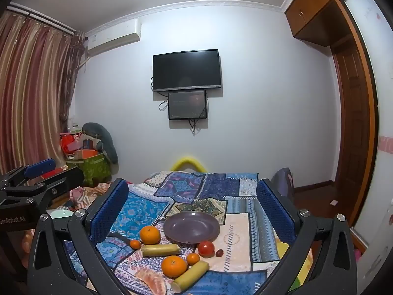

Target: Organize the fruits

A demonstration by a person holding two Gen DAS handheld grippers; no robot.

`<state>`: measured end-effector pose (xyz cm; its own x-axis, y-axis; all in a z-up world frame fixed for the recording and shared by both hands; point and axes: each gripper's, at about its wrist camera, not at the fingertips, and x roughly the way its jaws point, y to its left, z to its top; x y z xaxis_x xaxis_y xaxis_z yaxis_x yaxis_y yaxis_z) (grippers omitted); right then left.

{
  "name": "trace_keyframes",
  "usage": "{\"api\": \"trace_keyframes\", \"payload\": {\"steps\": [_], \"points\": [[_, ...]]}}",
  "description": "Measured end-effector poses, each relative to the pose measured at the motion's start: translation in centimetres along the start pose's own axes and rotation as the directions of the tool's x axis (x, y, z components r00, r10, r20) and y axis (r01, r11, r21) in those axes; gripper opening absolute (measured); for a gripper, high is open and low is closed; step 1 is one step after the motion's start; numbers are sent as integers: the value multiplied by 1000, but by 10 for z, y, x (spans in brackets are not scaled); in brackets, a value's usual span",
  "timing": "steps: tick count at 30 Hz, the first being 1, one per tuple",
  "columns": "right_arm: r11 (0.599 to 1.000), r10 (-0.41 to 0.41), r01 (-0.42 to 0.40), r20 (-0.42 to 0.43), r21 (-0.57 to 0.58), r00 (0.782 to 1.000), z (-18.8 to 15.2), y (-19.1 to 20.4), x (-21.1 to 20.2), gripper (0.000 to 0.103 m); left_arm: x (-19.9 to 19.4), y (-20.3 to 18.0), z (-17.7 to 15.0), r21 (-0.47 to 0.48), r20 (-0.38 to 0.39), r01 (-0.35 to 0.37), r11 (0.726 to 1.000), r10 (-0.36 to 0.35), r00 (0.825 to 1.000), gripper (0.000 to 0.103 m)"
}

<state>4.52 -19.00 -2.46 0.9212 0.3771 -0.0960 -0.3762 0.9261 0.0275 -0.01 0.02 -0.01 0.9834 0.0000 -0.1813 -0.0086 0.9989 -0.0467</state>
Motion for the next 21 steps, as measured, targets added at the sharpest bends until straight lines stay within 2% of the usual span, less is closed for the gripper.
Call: {"api": "trace_keyframes", "payload": {"steps": [21], "points": [[1000, -6, 6, -3, -1, 1000, 0, 2, 0, 103, 0, -1, -3, -6, 10, 5, 1000, -5, 1000, 103]]}}
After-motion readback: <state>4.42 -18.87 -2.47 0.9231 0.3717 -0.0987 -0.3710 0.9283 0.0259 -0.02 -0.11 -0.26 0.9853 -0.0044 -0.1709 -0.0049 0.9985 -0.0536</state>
